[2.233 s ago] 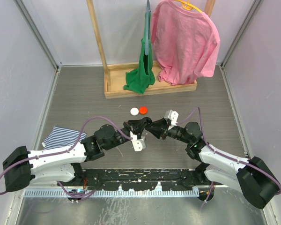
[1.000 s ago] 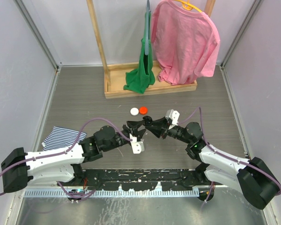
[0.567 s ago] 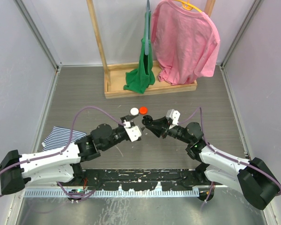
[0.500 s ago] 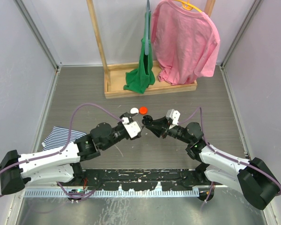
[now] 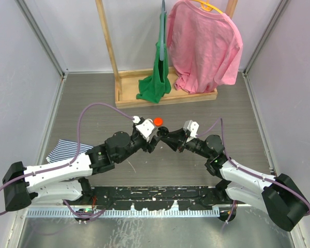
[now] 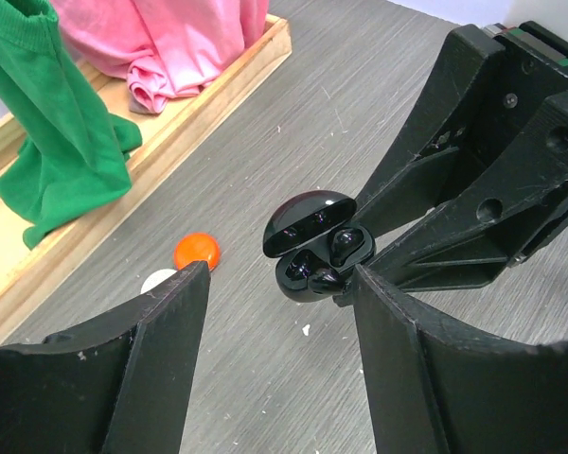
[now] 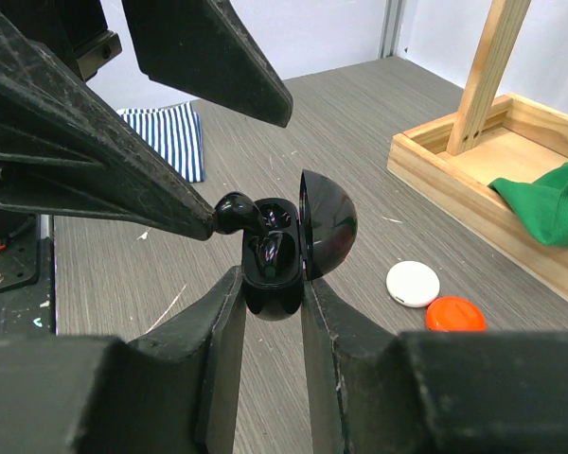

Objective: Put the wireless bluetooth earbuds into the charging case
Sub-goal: Place the earbud in the charging case.

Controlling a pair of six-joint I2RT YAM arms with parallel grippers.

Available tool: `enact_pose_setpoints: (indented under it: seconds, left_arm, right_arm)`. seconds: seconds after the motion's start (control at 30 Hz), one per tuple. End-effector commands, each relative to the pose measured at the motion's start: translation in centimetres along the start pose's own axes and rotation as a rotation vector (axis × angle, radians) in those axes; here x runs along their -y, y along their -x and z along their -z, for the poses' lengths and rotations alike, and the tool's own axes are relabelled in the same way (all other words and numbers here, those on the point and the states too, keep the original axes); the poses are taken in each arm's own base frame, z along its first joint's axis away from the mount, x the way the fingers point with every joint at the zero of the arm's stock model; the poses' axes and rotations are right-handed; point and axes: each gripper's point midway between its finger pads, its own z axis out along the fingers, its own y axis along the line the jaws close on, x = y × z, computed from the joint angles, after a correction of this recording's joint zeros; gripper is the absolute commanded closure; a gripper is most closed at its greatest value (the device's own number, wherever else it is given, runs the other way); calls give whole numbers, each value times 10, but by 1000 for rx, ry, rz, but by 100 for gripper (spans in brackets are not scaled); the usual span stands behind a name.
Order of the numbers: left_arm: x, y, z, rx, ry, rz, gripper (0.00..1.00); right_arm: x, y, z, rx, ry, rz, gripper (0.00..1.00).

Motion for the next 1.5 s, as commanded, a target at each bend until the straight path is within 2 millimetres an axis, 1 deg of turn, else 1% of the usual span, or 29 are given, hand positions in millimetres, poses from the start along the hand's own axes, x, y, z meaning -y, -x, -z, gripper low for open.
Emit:
enact_pose_setpoints:
  seconds: [0.0, 0.13, 0.27, 0.4, 0.63, 0.7, 0.73, 0.83, 1.07, 1.13, 1.27, 1.47]
  left_arm:
    - [-5, 18, -1, 37, 47, 64, 38]
    - [-10, 14, 0, 22, 73, 58, 40]
    - [-19, 11, 3, 14, 118, 47, 43]
    - [-27, 11, 7, 18, 157, 42, 43]
    - [-29, 8, 4, 7, 153, 61, 39]
    - [-34, 6, 4, -4, 150, 88, 38]
    - [-34, 4, 4, -14, 134, 106, 38]
    - [-48, -2, 5, -41, 121, 212, 36]
    - [-66, -12, 13, -73, 32, 542, 32]
    - [-67, -12, 13, -94, 0, 608, 30]
    - [-60, -8, 10, -107, -69, 695, 26]
    - [-49, -4, -1, -114, -140, 843, 24]
  right_arm:
    - [2, 27, -2, 89, -7, 52, 77]
    - [2, 28, -2, 90, -8, 53, 77]
    - [2, 28, -2, 90, -7, 52, 77]
    - [2, 28, -3, 89, -5, 50, 77]
    - [1, 26, -3, 83, 0, 46, 77]
    - [1, 26, -3, 84, 3, 47, 77]
    - [1, 27, -4, 84, 4, 47, 77]
    - [0, 25, -4, 80, 10, 45, 77]
    - [-2, 22, -6, 69, 26, 34, 77]
    - [-3, 21, -7, 66, 34, 30, 77]
    - [-6, 20, -8, 62, 58, 27, 77]
    - [-11, 22, -8, 70, 89, 33, 77]
